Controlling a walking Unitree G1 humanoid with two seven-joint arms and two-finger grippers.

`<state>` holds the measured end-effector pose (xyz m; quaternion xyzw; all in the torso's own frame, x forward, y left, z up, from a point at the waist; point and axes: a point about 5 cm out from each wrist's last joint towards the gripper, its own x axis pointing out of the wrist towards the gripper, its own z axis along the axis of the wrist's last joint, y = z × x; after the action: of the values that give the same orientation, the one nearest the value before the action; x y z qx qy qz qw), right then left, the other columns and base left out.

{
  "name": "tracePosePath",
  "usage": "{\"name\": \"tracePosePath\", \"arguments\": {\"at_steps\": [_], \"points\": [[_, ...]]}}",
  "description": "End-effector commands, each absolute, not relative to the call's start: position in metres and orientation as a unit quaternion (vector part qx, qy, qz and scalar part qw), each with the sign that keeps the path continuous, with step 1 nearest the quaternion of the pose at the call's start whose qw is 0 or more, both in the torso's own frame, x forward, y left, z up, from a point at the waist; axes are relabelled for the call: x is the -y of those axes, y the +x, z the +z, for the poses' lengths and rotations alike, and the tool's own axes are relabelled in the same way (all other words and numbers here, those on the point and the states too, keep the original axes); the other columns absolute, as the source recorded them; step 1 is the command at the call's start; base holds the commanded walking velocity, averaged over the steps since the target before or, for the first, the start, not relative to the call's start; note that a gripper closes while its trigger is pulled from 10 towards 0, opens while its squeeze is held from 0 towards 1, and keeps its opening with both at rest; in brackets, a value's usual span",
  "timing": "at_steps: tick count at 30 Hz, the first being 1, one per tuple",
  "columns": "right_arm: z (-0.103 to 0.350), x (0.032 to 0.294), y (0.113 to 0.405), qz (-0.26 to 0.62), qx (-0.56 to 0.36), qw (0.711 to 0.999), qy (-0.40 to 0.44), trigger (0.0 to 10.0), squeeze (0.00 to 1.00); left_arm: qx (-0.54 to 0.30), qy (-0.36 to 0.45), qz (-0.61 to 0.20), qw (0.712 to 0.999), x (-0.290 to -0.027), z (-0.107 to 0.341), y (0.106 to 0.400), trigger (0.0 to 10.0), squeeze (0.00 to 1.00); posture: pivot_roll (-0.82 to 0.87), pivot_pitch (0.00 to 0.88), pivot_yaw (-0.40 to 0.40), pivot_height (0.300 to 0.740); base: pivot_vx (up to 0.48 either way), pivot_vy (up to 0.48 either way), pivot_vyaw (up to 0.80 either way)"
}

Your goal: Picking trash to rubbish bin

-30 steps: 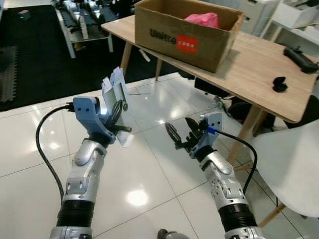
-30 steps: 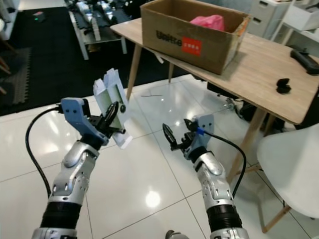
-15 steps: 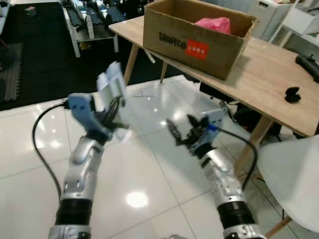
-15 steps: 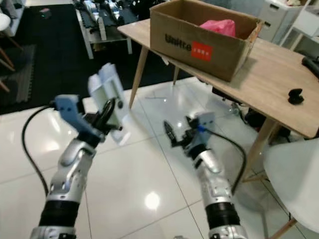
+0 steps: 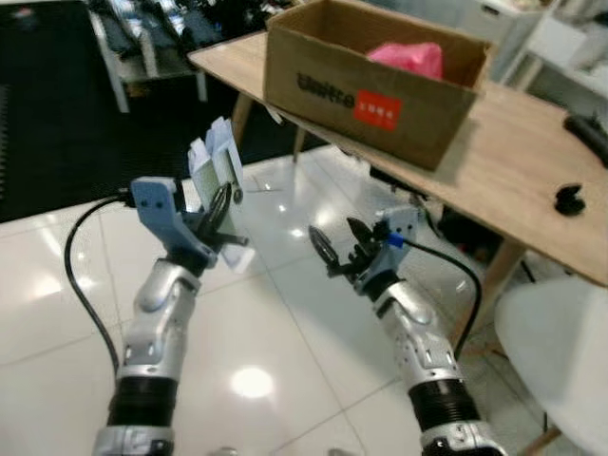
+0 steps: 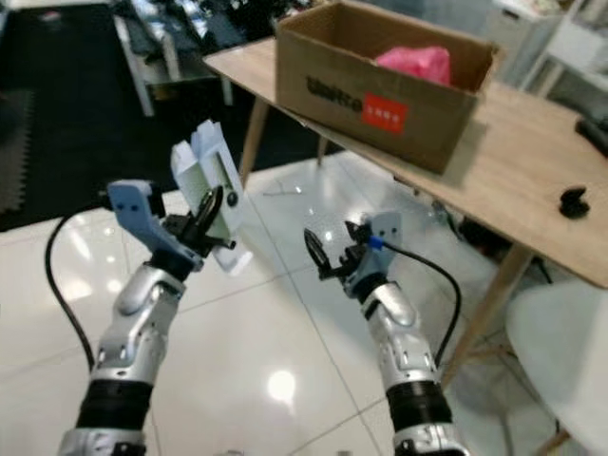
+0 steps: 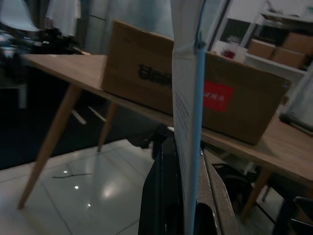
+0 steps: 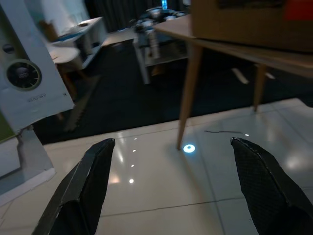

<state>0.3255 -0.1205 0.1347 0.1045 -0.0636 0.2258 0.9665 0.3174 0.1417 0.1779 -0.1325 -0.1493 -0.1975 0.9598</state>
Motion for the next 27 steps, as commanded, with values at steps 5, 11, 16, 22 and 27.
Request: {"name": "tracePosePath", "arguments": {"at_steps": [5,11,16,22,27], "points": [[0.132,0.126,0.323,0.219,0.066,0.967,0.108,10.0,0.0,0.163,-0.131,-0.213,0.954,-0.138,0.188,0.319,10.0,0.0,0.03,0.097,-0.018,0.74,0.313,0.0,-0.32],[0.137,0.124,0.322,0.236,0.076,0.963,0.105,10.0,0.0,0.183,-0.131,-0.215,0.95,-0.138,0.2,0.321,10.0,0.0,0.03,0.092,-0.02,0.74,0.317,0.0,0.0],[0.138,0.124,0.321,0.247,0.079,0.96,0.103,10.0,0.0,0.195,-0.128,-0.218,0.948,-0.138,0.207,0.323,10.0,0.0,0.02,0.085,-0.021,0.74,0.315,0.0,0.0],[0.139,0.123,0.32,0.252,0.081,0.959,0.103,10.0,0.0,0.204,-0.127,-0.222,0.945,-0.137,0.213,0.325,10.0,0.0,0.02,0.081,-0.02,0.74,0.316,0.0,0.0],[0.138,0.12,0.319,0.256,0.076,0.957,0.108,10.0,0.0,0.214,-0.127,-0.229,0.941,-0.134,0.221,0.326,10.0,0.0,0.01,0.081,-0.013,0.74,0.322,0.0,-0.4]]}}
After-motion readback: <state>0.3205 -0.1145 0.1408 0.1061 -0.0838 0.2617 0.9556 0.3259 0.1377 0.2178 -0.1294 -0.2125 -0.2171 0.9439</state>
